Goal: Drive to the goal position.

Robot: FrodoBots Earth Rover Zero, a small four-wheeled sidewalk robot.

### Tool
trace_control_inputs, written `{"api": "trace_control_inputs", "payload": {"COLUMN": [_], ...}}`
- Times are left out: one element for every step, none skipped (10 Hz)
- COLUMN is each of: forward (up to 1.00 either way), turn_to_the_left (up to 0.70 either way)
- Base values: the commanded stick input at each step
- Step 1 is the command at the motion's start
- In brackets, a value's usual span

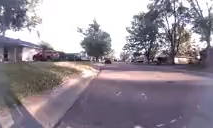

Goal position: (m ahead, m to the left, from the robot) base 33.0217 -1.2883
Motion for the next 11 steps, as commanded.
{"api": "trace_control_inputs", "payload": {"forward": [1.00,1.00,1.00,1.00,1.00,1.00,1.00,1.00,1.00,1.00,1.00], "turn_to_the_left": [0.00,0.00,0.00,0.00,0.00,0.00,0.00,0.00,0.00,0.00,0.00]}}
